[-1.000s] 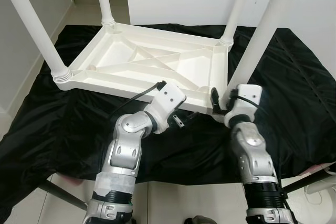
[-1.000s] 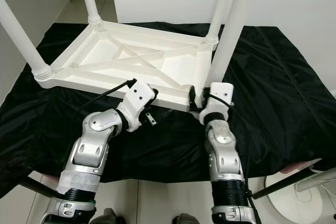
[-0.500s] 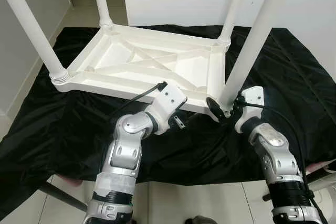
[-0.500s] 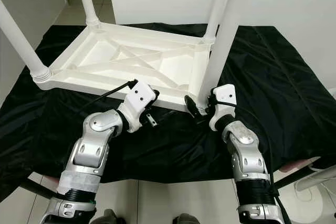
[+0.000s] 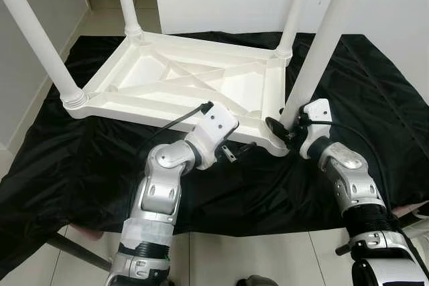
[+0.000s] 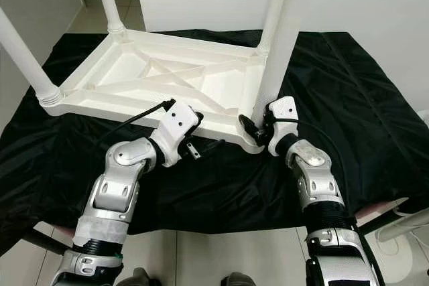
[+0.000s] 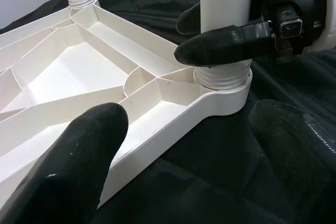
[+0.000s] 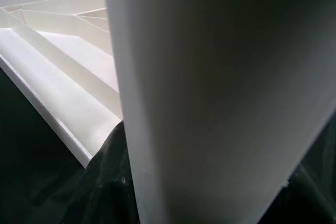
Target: Building children table
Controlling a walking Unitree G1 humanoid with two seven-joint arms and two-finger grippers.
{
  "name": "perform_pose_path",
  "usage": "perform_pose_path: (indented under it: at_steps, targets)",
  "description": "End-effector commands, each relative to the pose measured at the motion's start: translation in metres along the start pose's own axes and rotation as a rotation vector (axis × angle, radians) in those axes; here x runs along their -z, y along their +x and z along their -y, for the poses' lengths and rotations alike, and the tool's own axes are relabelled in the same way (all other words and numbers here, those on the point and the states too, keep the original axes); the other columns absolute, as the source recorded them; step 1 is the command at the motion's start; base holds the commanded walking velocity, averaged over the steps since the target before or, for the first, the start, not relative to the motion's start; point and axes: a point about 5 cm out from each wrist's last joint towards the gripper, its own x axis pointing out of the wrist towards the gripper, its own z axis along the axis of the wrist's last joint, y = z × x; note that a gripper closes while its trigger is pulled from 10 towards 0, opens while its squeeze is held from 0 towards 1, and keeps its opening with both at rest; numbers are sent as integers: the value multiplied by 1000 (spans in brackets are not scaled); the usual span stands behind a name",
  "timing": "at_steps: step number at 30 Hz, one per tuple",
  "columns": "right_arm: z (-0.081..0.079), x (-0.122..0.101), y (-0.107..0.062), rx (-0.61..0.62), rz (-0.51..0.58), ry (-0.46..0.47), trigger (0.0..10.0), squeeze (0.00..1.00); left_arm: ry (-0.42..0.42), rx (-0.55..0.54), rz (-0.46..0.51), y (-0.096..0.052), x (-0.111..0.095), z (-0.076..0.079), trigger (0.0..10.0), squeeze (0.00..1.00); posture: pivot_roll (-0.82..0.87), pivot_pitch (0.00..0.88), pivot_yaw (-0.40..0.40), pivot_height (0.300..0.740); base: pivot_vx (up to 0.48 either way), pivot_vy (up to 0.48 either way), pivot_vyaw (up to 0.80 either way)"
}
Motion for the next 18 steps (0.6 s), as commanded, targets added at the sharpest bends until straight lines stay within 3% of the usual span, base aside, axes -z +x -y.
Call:
perform_pose_path:
  at_steps: [1,2,12,16,18]
  targets:
    - [-10,14,-1,-51,-52,27,0,0,-5,-269,-3,0,1,-13,10000,0,-73,0,34,740,0,0,0]
    - [-10,16,-2,-37,-57,32,10000,0,-5,-267,-3,0,1,-13,10000,0,-77,0,36,740,0,0,0]
    - [-17,12,1,144,-45,43,10000,0,-6,-260,1,2,0,-13,10000,0,-99,0,30,740,0,0,0]
    - [-30,3,5,352,-7,127,10000,0,-12,-259,1,2,1,-11,10000,0,-104,0,26,740,0,0,0]
    - [-30,3,5,352,-7,127,10000,0,-12,-259,1,2,1,-11,10000,0,-104,0,26,740,0,0,0]
